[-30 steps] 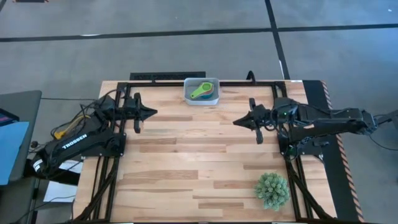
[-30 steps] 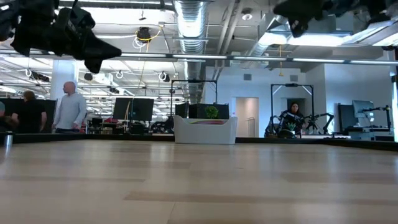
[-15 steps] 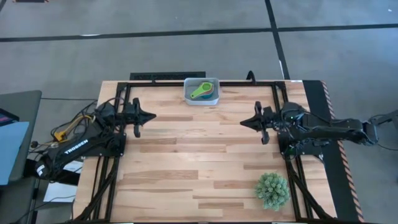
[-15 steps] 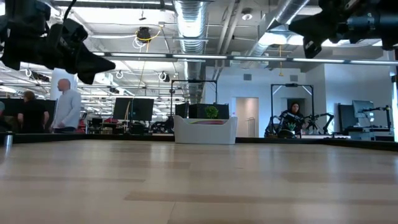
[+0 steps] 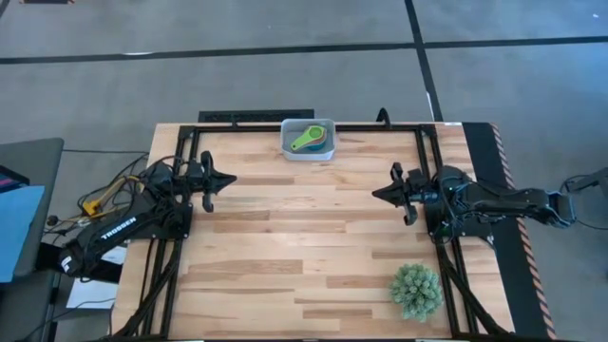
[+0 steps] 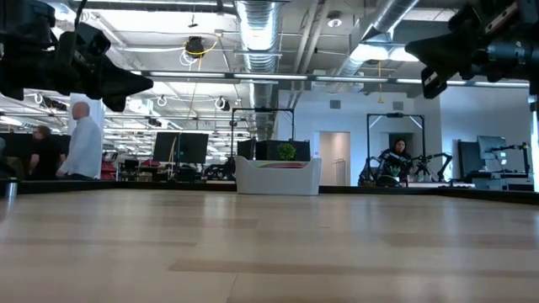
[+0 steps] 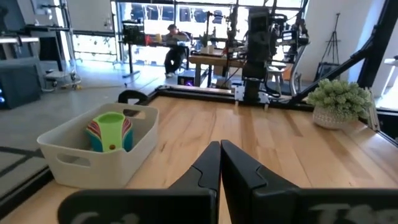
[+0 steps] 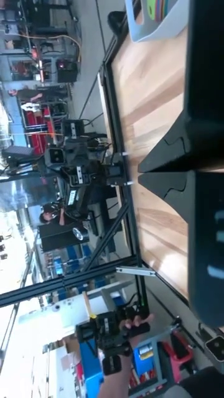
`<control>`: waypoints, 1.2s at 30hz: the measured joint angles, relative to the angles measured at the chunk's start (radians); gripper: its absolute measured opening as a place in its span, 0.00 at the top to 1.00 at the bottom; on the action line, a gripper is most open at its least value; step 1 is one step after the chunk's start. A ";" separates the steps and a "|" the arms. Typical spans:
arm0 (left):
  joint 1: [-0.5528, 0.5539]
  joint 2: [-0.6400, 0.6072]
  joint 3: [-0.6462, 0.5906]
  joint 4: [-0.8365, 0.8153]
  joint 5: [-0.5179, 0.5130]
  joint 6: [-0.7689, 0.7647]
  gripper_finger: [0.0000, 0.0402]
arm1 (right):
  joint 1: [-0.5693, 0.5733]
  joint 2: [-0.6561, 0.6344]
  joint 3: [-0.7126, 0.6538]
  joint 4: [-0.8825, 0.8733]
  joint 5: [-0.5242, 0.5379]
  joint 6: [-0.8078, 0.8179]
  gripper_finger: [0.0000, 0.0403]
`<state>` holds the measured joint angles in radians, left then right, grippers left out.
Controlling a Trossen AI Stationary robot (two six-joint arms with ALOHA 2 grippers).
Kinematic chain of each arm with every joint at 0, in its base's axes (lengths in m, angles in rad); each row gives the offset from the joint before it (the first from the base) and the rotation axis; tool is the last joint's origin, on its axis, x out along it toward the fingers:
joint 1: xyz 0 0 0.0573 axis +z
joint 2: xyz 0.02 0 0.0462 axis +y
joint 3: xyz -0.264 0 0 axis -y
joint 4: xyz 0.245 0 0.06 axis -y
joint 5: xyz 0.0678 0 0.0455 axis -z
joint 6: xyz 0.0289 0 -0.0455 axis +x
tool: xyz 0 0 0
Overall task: Nest measuring cups in basket
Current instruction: Return to Home Position
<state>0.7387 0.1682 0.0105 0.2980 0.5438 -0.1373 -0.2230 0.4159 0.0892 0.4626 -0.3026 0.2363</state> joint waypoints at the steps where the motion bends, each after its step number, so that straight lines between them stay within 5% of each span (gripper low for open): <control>1: 0.000 -0.004 0.000 -0.002 0.000 0.005 1.00 | 0.000 -0.006 -0.015 0.011 -0.002 0.000 0.99; 18: 0.000 -0.007 -0.002 0.007 0.037 0.054 1.00 | -0.014 -0.072 -0.081 0.035 -0.079 -0.034 0.99; 31: -0.006 -0.169 -0.003 0.025 0.048 -0.071 1.00 | -0.043 -0.399 -0.081 -0.247 -0.122 -0.001 0.98; 36: -0.062 -0.162 -0.003 0.021 0.032 -0.093 1.00 | -0.043 -0.414 -0.082 -0.283 -0.150 -0.019 0.99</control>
<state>0.6769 0.0057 0.0071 0.3187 0.5758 -0.2307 -0.2665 0.0021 0.0075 0.1794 -0.4521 0.2176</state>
